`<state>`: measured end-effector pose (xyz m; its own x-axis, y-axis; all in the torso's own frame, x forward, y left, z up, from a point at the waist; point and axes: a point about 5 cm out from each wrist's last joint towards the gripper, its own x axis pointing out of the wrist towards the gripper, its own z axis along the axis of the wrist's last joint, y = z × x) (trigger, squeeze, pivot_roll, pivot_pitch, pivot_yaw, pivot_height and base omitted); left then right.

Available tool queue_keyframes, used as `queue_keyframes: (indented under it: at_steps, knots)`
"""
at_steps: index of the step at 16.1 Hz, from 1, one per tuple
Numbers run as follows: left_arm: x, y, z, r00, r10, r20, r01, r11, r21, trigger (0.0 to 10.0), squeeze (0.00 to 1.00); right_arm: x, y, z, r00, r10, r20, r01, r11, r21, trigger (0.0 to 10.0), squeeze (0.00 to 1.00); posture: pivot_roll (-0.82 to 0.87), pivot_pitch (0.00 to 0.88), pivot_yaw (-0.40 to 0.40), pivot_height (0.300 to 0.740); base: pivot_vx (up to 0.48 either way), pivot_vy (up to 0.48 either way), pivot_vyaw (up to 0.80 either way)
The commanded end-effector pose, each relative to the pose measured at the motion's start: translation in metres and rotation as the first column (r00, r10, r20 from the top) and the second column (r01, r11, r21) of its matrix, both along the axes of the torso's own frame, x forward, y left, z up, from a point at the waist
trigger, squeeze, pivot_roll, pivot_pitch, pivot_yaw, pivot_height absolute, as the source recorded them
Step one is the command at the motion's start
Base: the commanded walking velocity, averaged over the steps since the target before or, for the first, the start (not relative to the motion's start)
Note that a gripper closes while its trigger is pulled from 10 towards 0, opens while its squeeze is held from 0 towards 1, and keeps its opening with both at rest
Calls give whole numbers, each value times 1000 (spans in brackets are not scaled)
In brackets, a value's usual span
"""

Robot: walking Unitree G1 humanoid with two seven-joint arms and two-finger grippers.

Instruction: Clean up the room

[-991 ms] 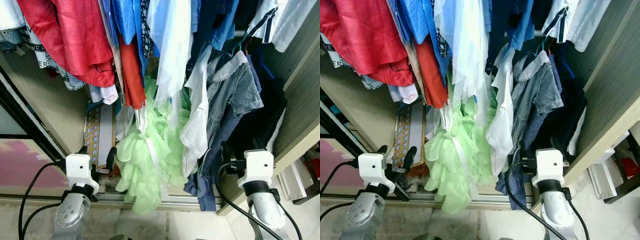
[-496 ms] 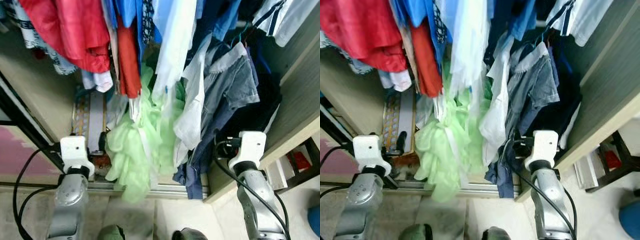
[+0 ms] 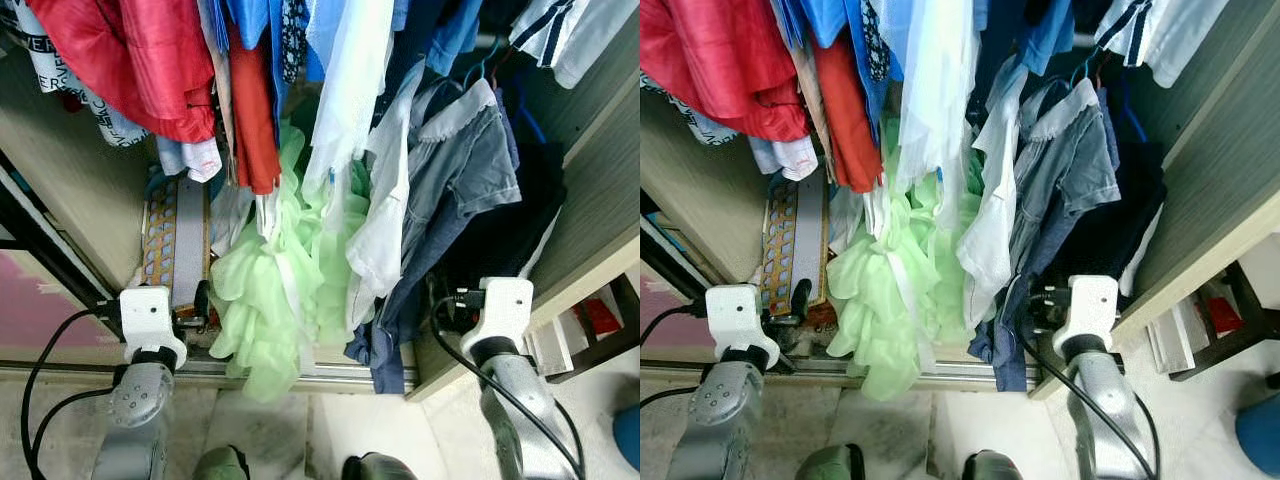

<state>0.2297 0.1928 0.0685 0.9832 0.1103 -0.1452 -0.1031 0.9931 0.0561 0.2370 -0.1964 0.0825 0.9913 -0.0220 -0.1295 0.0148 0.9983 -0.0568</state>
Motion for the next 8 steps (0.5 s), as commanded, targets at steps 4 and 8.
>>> queue_keyframes:
  at_steps: [4, 8]
  knots:
    - [6, -2, 2, 999, -26, -24, 26, 1000, -2, 10000, 0, 2, 3, 9, 998, 50, 37, -48, 997, -57, 10000, 0, -28, 121, -50, 740, 0, 0, 600]
    - [4, -4, 3, 999, -38, -7, 38, 999, -15, 10000, 0, 3, 3, 10, 998, 50, 46, -49, 998, -26, 10000, 0, -26, 123, -52, 740, 0, 0, 800]
